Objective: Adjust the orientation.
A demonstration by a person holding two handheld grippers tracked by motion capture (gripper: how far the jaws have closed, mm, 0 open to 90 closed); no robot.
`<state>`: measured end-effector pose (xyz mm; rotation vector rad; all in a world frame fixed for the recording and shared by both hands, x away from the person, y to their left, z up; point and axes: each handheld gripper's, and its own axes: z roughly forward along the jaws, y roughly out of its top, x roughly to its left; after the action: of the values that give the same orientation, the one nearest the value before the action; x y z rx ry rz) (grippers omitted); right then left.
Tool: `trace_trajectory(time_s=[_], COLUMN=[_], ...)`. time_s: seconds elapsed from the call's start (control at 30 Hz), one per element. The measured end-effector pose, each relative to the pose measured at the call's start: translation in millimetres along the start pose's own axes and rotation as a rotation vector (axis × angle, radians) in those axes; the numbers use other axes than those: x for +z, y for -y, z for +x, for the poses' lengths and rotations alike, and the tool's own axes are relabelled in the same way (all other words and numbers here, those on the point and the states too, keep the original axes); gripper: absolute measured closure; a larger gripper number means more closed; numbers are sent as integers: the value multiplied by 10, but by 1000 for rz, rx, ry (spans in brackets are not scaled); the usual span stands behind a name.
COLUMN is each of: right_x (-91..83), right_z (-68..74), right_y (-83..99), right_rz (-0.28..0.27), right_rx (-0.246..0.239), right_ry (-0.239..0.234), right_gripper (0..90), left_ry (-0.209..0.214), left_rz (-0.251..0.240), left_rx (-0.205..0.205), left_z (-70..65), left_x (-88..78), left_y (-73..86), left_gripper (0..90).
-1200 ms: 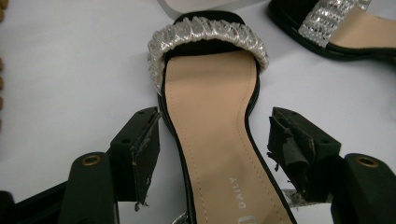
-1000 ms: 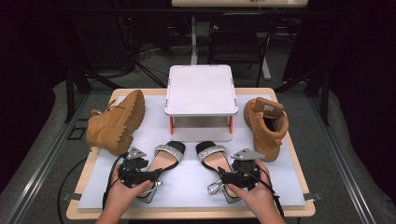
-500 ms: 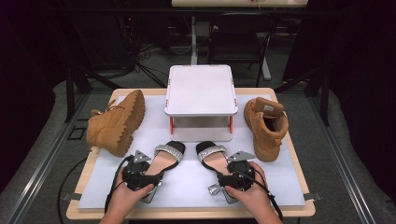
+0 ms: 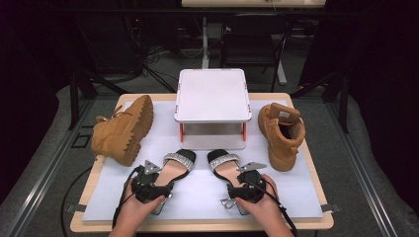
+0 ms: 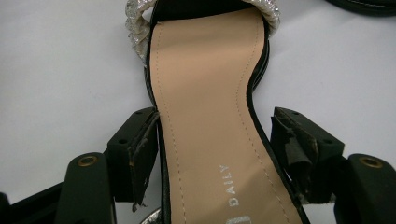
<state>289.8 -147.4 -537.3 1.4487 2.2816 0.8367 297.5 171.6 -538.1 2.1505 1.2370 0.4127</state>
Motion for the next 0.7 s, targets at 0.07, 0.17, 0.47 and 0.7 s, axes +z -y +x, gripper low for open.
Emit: trace_trajectory(time_s=[0.07,0.17,0.47,0.7], right_x=[8,16,21,25], right_z=[5,4,6,5], right_y=[-1,-5,-12,-12], right_rz=[2,7,25,26], right_rx=[7,19,36,44], right_ry=[2,-2,-16,-17], right_gripper=[277,287,330,334], left_ry=[-6,-14,-32,-25], left_rz=[1,0,1,-2], left_rx=[-1,3,-14,-25], left_z=[-11,-14,-24,-16], left_x=[0,4,8,6], left_y=[1,-2,-5,-1], left_gripper=[327,331,358,364])
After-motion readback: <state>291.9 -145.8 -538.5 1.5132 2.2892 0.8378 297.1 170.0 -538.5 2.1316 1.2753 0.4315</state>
